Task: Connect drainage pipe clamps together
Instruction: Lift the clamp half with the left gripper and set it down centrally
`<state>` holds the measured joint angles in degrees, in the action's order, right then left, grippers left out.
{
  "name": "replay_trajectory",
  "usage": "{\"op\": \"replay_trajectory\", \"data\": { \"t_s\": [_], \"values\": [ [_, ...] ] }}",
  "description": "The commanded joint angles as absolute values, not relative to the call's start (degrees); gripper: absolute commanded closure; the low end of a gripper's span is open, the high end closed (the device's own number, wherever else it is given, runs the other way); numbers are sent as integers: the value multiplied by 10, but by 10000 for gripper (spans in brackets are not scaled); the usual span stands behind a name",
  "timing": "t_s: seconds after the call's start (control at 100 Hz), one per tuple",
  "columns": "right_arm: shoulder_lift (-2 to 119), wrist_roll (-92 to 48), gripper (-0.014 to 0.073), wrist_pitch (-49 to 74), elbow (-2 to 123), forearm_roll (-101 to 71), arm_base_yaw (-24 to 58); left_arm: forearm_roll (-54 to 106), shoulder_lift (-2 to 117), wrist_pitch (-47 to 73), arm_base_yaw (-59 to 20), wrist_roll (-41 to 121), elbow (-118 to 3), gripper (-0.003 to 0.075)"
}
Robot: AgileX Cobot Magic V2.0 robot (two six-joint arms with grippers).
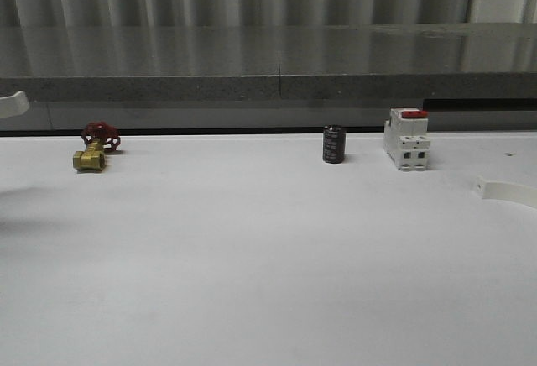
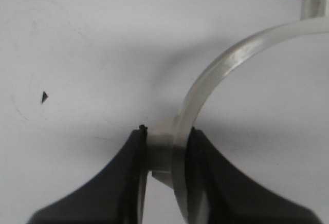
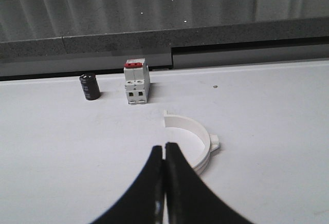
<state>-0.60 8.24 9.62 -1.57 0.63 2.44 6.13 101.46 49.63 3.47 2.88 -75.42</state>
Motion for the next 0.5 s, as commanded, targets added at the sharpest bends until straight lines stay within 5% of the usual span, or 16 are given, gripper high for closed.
{"op": "replay_trajectory", "data": {
  "t_s": [0.0,0.49],
  "values": [
    [-18,79,662,51,-7,7,23,71,973,493,7,0,-766,740],
    [-18,79,662,51,-7,7,23,67,967,481,-149,-102,-766,740]
  ]
}}
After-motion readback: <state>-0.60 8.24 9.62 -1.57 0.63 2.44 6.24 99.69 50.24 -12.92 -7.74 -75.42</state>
